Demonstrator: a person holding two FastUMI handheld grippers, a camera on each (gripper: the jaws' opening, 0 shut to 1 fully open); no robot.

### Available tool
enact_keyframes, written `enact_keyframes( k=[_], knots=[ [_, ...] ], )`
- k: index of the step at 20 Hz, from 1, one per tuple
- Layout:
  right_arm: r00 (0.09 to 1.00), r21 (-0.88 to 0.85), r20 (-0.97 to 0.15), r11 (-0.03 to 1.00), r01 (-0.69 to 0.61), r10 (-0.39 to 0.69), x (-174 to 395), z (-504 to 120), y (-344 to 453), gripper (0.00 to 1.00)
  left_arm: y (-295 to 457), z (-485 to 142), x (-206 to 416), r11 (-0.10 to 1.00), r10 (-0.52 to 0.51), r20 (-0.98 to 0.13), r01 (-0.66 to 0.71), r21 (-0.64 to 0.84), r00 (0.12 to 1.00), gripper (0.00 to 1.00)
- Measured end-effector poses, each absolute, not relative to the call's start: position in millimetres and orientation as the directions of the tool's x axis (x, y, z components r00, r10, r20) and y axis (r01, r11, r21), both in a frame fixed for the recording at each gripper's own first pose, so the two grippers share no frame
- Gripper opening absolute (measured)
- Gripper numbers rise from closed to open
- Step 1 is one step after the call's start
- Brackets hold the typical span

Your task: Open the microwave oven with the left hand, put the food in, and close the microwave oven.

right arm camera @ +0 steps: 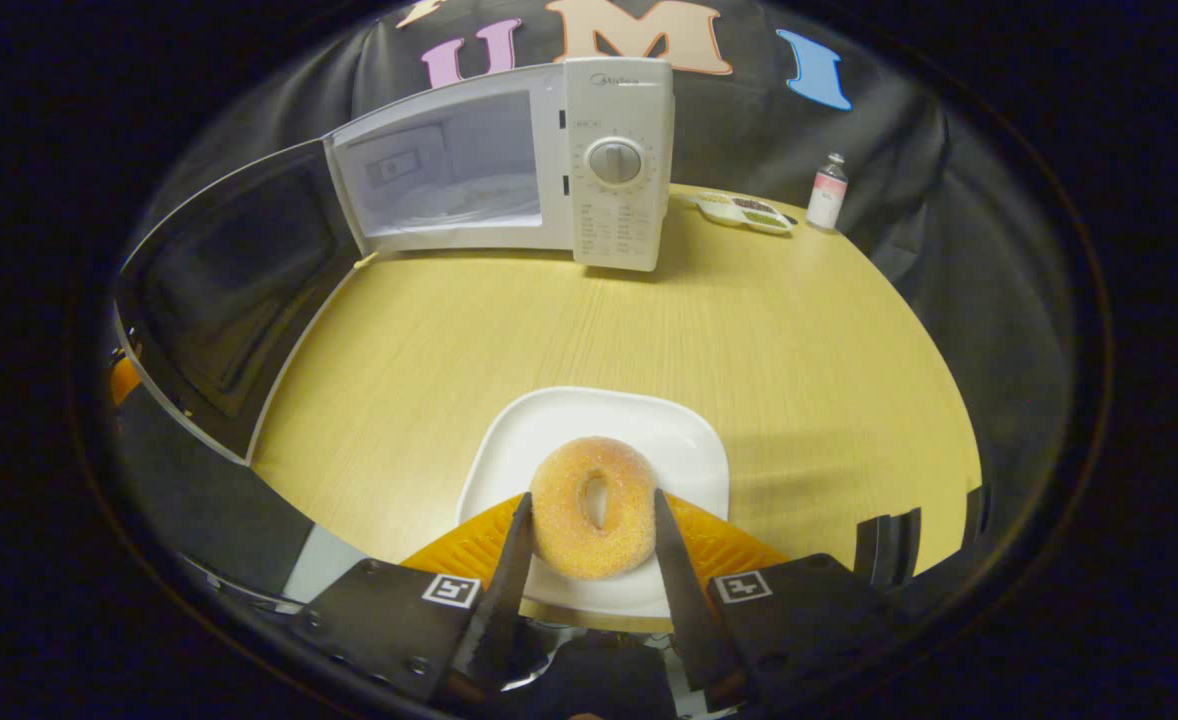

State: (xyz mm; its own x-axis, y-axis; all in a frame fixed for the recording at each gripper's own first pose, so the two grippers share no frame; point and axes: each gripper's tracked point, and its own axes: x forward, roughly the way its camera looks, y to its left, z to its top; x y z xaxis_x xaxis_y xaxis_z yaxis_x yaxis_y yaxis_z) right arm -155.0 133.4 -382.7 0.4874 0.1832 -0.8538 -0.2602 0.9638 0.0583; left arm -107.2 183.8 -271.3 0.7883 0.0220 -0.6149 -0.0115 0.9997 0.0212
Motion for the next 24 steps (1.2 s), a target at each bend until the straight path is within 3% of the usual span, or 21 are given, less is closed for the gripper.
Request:
enact_keyframes(
  k=[2,3,4,10,14,15,17,21,22,24],
  knots=[
    [0.491,0.08,-0.848,0.965,-0.251,0.198,-154.3,-378.7,137.4,0.64,182.4,-271.4,-111.1,0.999,0.022,-0.619,0.007,0.045,0.785,0.88],
    [0.491,0.095,-0.846,0.965,-0.246,0.208,-153.5,-376.0,140.5,0.7,182.2,-272.4,-115.5,0.998,0.022,-0.624,0.019,0.058,0.781,0.87],
    [0.493,0.108,-0.842,0.964,-0.241,0.218,-152.9,-372.6,143.9,0.64,181.2,-272.1,-118.7,0.998,0.021,-0.625,0.025,0.064,0.78,0.87],
    [0.518,0.17,-0.811,0.957,-0.237,0.272,-134.2,-351.1,174.2,0.63,183.8,-256.6,-144.7,1.0,0.025,-0.605,-0.03,0.001,0.796,0.87],
    [0.542,0.223,-0.782,0.95,-0.216,0.307,-110.4,-339.0,209.2,0.64,196.2,-226.2,-155.3,0.997,0.053,-0.553,-0.074,-0.016,0.832,0.91],
    [0.539,0.23,-0.783,0.95,-0.212,0.31,-105.6,-339.3,218.9,0.64,200.1,-214.4,-155.6,0.995,0.061,-0.531,-0.09,-0.029,0.845,0.87],
    [0.544,0.252,-0.774,0.946,-0.204,0.324,-94.9,-336.3,241.8,0.69,201.6,-194.9,-155.5,0.989,0.054,-0.49,-0.113,-0.094,0.87,0.87],
    [0.544,0.365,-0.755,0.924,-0.115,0.366,-68.5,-329.9,294.5,0.7,211.8,-170.3,-151.9,0.979,0.051,-0.438,-0.131,-0.156,0.897,0.86],
    [0.544,0.407,-0.748,0.91,-0.076,0.38,-59.6,-327.8,309.5,0.64,213.5,-166.9,-149.0,0.98,0.045,-0.424,-0.122,-0.156,0.904,0.86],
    [0.56,0.472,-0.722,0.881,-0.033,0.407,-39.6,-322.0,338.9,0.64,217.1,-171.4,-145.8,0.98,0.04,-0.434,-0.119,-0.158,0.9,0.86]
  ],
)
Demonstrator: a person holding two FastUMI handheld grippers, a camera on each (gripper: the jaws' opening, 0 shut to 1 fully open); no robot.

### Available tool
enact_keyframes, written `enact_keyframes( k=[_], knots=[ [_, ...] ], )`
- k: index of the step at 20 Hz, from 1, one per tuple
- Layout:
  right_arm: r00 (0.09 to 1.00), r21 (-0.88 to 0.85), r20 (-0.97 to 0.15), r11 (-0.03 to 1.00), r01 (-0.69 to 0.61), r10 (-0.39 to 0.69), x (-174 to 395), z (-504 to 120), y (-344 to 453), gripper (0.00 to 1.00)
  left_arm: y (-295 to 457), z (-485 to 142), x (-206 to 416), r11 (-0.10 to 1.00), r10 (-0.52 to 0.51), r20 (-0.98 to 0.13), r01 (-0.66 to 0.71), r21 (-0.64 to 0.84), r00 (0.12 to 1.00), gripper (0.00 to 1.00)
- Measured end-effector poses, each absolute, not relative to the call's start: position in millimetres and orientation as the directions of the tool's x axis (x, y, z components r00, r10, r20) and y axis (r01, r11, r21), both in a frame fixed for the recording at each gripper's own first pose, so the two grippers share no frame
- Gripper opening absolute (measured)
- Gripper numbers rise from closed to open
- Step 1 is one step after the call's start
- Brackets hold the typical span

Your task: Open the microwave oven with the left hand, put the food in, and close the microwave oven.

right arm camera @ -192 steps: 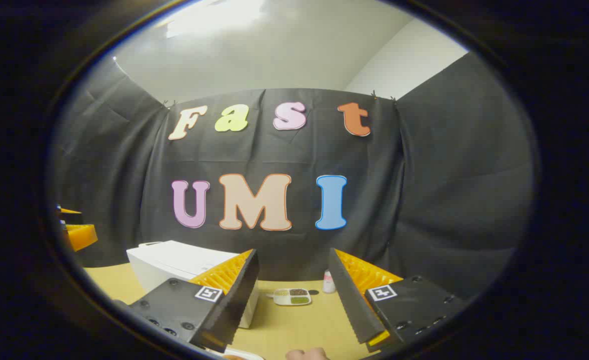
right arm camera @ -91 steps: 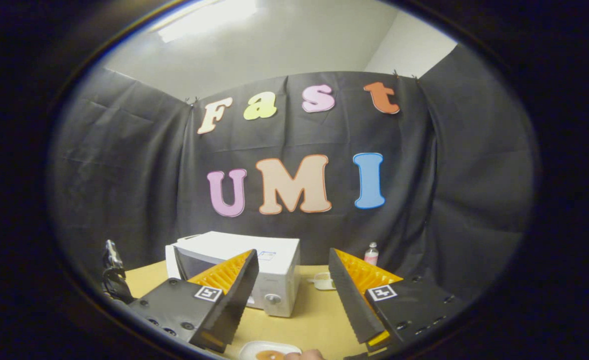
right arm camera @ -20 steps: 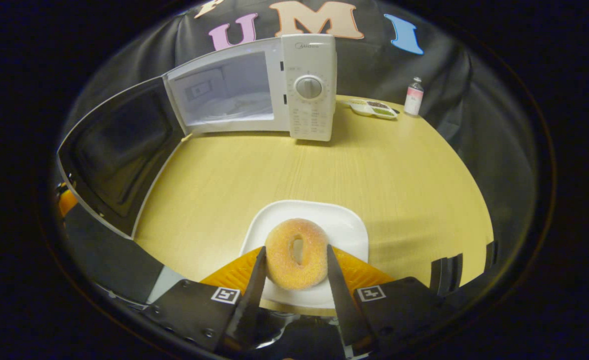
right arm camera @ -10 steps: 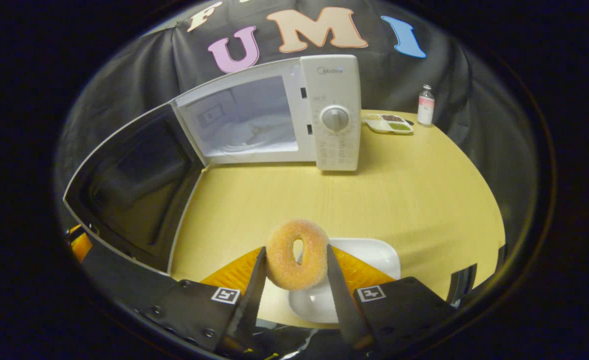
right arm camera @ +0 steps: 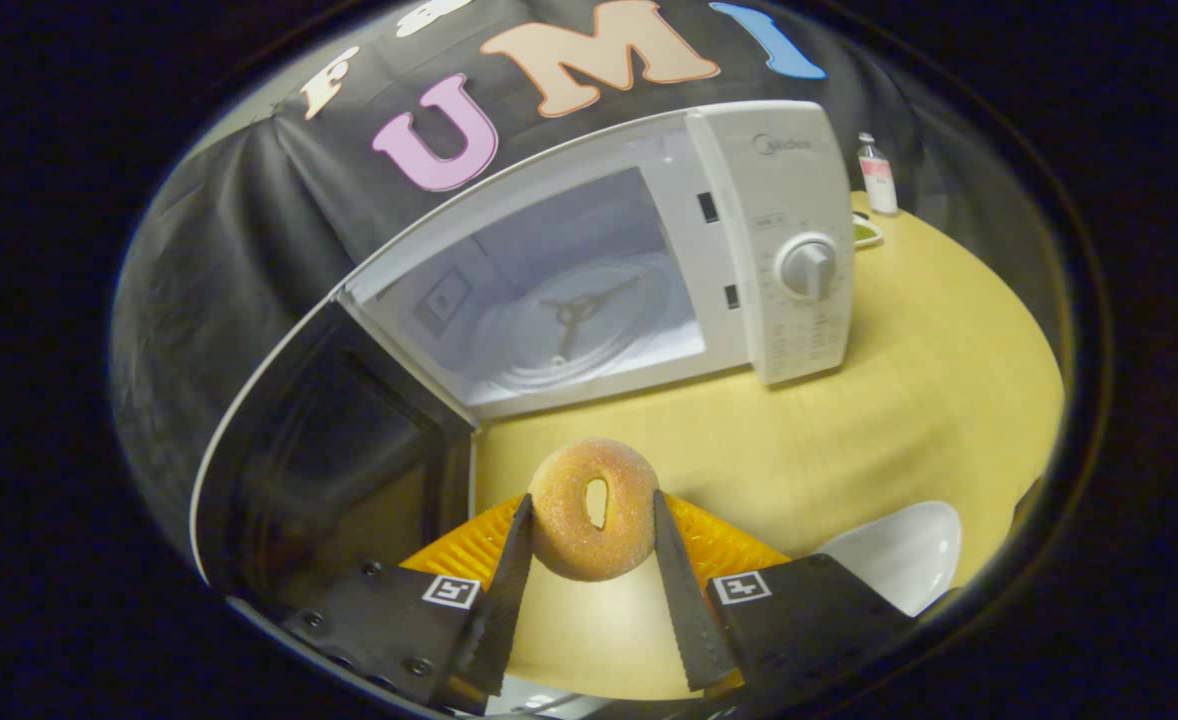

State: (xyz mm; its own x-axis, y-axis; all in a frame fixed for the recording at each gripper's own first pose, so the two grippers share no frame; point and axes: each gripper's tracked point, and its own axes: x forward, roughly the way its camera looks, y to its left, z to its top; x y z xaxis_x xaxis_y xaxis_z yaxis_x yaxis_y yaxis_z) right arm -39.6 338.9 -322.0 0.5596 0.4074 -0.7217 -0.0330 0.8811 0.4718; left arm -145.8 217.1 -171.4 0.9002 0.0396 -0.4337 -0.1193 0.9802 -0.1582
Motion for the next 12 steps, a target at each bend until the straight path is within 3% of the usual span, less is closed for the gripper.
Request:
enact_keyframes(
  k=[2,5,8,12],
  knots=[
    [0.589,0.514,-0.686,0.858,-0.023,0.427,-15.7,-316.3,365.5,0.63,218.6,-177.5,-147.3,0.975,0.036,-0.446,-0.129,-0.181,0.894,0.91],
    [0.645,0.595,-0.634,0.802,0.055,0.426,21.2,-317.9,398.2,0.63,219.8,-187.7,-155.1,0.966,0.034,-0.478,-0.151,-0.208,0.878,0.87],
    [0.704,0.643,-0.601,0.751,0.146,0.378,55.1,-324.2,413.0,0.63,222.7,-195.5,-165.4,0.965,0.033,-0.519,-0.163,-0.207,0.854,0.87],
    [0.751,0.618,-0.59,0.764,0.185,0.296,87.6,-346.0,411.6,0.63,240.1,-202.7,-173.9,0.965,0.06,-0.562,-0.192,-0.179,0.825,0.87]
  ],
)
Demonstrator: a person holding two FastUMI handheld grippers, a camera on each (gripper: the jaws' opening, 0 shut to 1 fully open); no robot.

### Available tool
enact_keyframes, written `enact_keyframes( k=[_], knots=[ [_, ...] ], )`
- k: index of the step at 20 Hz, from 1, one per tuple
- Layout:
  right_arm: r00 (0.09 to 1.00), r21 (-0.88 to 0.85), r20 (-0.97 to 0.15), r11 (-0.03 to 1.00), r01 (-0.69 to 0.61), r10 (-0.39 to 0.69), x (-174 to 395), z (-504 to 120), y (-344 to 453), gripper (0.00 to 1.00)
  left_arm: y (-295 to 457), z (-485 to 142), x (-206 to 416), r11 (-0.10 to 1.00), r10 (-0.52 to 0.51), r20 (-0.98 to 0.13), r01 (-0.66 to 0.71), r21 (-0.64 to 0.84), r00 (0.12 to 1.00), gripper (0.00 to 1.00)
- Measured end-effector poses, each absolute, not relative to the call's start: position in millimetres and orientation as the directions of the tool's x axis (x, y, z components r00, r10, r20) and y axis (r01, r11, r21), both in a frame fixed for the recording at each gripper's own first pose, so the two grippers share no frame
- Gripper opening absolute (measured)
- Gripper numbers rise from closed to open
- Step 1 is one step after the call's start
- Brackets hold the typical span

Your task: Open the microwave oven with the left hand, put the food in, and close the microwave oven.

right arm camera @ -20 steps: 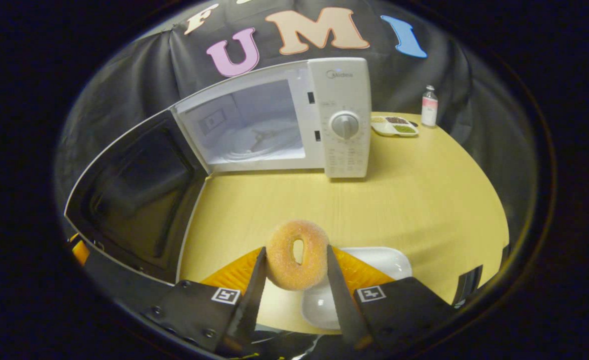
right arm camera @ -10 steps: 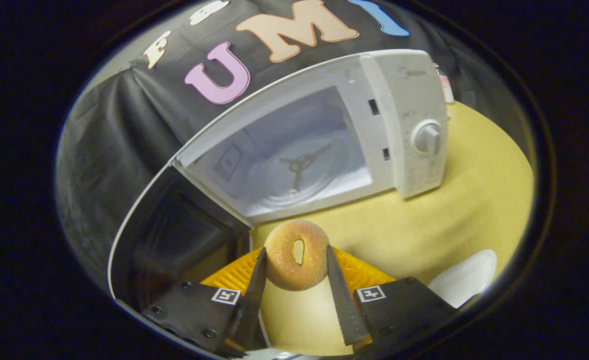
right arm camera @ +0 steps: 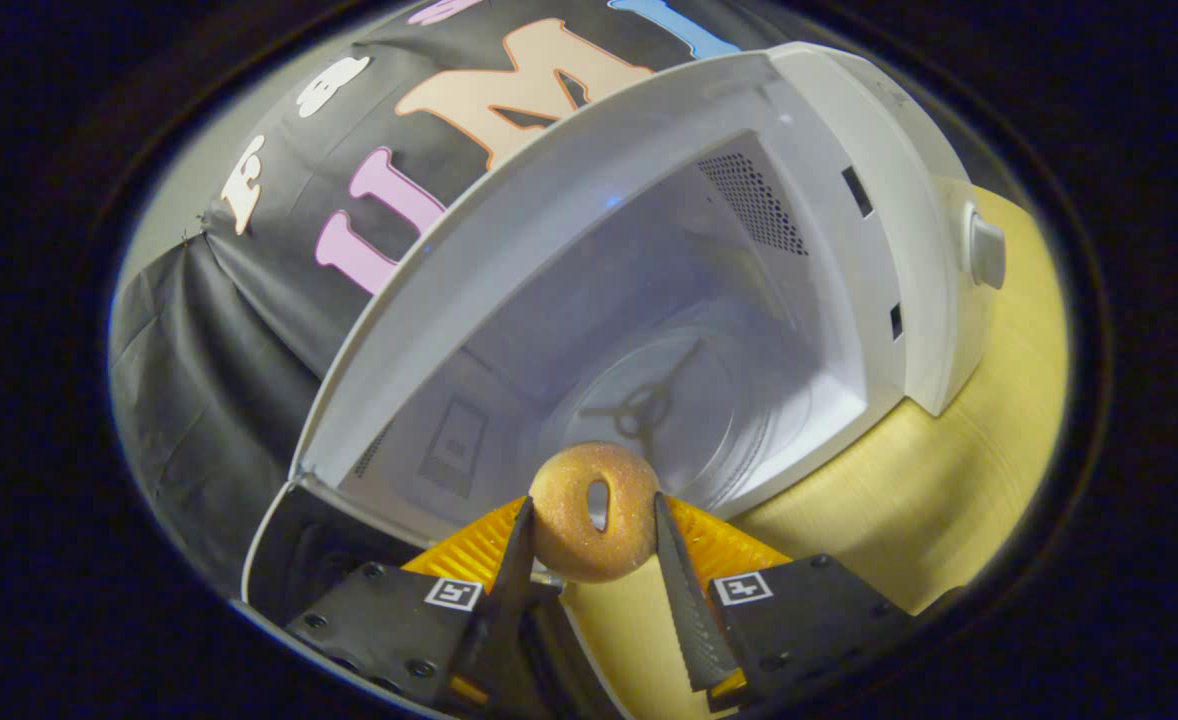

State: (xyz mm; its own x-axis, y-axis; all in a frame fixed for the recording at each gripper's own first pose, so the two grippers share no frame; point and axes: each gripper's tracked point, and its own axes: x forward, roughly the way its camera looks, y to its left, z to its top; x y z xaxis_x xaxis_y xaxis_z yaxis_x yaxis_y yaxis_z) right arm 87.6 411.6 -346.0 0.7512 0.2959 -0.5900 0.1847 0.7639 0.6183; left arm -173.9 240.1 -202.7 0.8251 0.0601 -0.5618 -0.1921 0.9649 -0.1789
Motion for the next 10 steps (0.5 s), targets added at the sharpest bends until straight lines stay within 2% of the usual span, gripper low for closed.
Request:
enact_keyframes(
  k=[5,10],
  knots=[
    [0.797,0.603,-0.555,0.775,0.188,0.238,116.7,-365.2,412.7,0.62,256.4,-212.5,-172.1,0.958,0.088,-0.592,-0.231,-0.17,0.801,0.87],
    [0.822,0.574,-0.536,0.797,0.188,0.192,134.0,-368.2,409.5,0.65,246.9,-214.5,-160.4,0.961,0.041,-0.6,-0.197,-0.196,0.799,0.87]
  ],
)
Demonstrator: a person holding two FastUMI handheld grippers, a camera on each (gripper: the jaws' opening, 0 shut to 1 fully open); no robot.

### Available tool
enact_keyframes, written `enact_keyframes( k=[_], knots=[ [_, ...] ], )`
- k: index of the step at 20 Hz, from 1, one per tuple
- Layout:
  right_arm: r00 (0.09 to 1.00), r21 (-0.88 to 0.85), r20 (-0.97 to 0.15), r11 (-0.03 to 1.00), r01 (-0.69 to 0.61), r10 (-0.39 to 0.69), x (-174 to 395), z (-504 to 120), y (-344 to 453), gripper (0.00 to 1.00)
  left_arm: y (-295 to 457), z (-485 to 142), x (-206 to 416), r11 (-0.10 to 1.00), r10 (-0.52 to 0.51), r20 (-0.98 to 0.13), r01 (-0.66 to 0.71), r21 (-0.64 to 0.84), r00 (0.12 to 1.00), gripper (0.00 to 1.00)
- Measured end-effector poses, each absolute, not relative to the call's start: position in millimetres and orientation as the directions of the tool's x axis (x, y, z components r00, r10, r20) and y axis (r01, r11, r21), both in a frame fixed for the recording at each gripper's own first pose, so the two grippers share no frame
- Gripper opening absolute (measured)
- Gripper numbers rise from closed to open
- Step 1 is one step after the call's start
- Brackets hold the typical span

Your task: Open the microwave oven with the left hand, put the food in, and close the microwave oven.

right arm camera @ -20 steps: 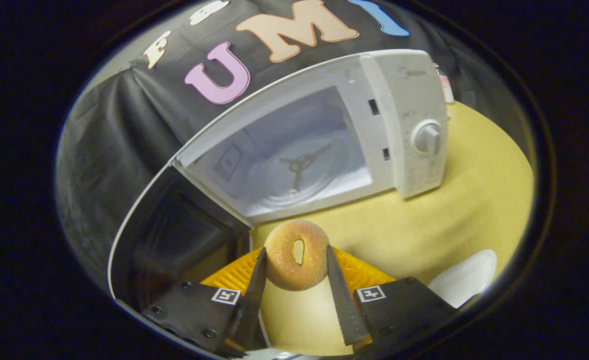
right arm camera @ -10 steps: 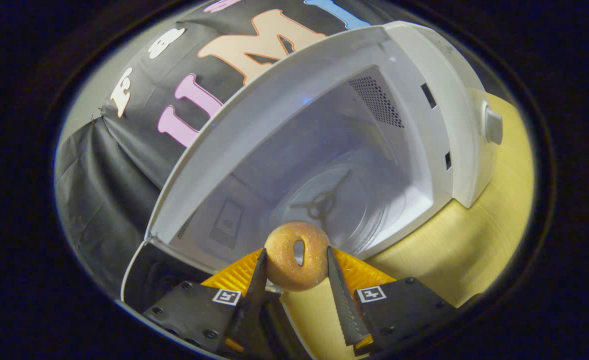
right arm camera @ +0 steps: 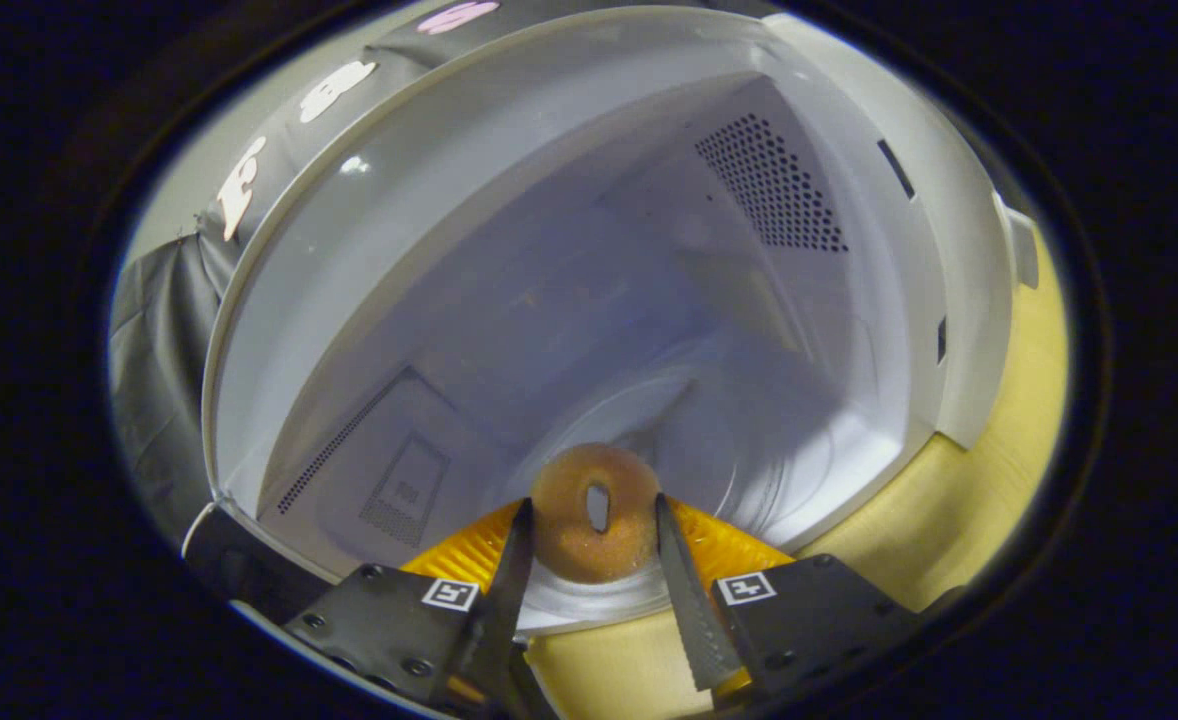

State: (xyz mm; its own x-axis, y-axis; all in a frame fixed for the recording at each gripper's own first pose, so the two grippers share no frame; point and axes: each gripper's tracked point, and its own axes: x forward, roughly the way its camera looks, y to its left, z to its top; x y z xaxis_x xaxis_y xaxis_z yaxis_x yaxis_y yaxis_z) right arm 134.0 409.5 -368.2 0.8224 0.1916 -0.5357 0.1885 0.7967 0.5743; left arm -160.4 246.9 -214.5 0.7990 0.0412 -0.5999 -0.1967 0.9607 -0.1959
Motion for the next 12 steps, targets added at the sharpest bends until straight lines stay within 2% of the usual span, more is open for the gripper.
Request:
enact_keyframes(
  k=[4,5,6,7,8,11,12],
  knots=[
    [0.82,0.536,-0.544,0.825,0.178,0.177,135.6,-375.7,408.9,0.65,243.4,-213.9,-157.7,0.96,0.03,-0.595,-0.189,-0.208,0.803,0.87],
    [0.822,0.528,-0.542,0.832,0.168,0.178,135.0,-375.6,410.6,0.71,243.3,-212.1,-155.8,0.961,0.03,-0.59,-0.187,-0.206,0.807,0.87],
    [0.817,0.526,-0.547,0.834,0.167,0.182,134.5,-377.6,413.8,0.65,243.4,-209.9,-154.5,0.962,0.028,-0.587,-0.182,-0.205,0.809,0.87],
    [0.82,0.527,-0.543,0.834,0.165,0.18,135.0,-374.7,414.3,0.65,242.0,-208.8,-153.6,0.964,0.029,-0.583,-0.178,-0.2,0.812,0.87],
    [0.819,0.521,-0.547,0.836,0.171,0.174,136.4,-375.4,413.6,0.69,241.7,-206.1,-152.0,0.965,0.03,-0.576,-0.174,-0.197,0.817,0.87],
    [0.817,0.476,-0.554,0.866,0.153,0.16,138.5,-375.2,413.9,0.68,236.4,-208.7,-151.8,0.965,0.015,-0.58,-0.165,-0.206,0.815,0.87],
    [0.818,0.454,-0.555,0.879,0.146,0.15,140.2,-374.5,412.3,0.75,234.9,-206.7,-151.2,0.965,0.012,-0.579,-0.16,-0.206,0.815,0.87]
  ],
)
